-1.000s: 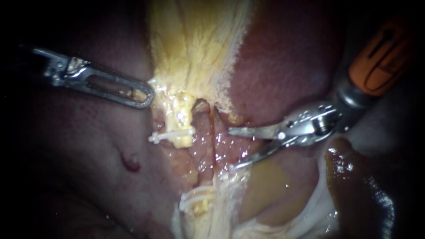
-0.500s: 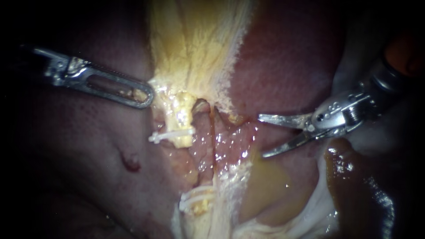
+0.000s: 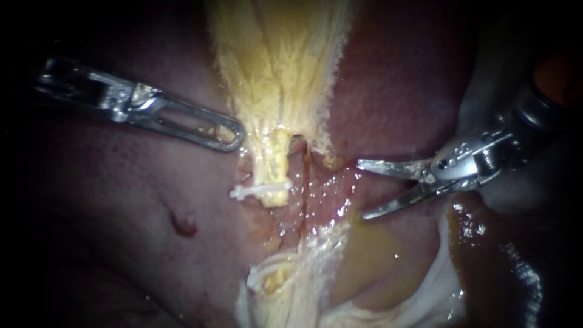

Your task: Go back from the cut left tube

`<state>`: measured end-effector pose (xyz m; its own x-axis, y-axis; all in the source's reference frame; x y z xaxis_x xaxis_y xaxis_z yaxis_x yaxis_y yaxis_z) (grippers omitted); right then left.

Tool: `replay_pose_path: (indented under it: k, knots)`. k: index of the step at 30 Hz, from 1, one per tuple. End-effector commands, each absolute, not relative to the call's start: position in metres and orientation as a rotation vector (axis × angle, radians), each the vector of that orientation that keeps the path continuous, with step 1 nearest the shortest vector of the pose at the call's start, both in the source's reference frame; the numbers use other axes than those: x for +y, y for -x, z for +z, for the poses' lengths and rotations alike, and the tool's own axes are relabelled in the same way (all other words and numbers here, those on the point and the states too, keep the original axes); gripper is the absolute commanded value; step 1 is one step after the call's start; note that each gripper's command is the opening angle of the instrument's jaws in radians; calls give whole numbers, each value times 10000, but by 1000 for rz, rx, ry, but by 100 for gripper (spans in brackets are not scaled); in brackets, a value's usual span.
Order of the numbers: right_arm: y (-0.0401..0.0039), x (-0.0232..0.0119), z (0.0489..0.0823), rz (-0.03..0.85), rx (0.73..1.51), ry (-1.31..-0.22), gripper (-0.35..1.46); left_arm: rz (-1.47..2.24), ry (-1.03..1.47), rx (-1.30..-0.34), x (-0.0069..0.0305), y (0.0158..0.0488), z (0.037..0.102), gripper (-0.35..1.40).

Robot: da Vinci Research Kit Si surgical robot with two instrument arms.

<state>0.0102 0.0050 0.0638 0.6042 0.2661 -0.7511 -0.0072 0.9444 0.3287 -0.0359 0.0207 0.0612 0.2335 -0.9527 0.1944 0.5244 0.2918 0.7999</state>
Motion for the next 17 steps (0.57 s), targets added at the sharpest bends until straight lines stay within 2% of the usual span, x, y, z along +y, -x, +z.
replay_pose_path:
  k: [1, 17]
  knots:
    - [-101, 50, 639, 160, 911, -305, 145, -1121, -677, -766, 206, 361, 616, -35]
    - [-100, 50, 638, 160, 908, -304, 145, -1113, -682, -763, 206, 360, 626, -35]
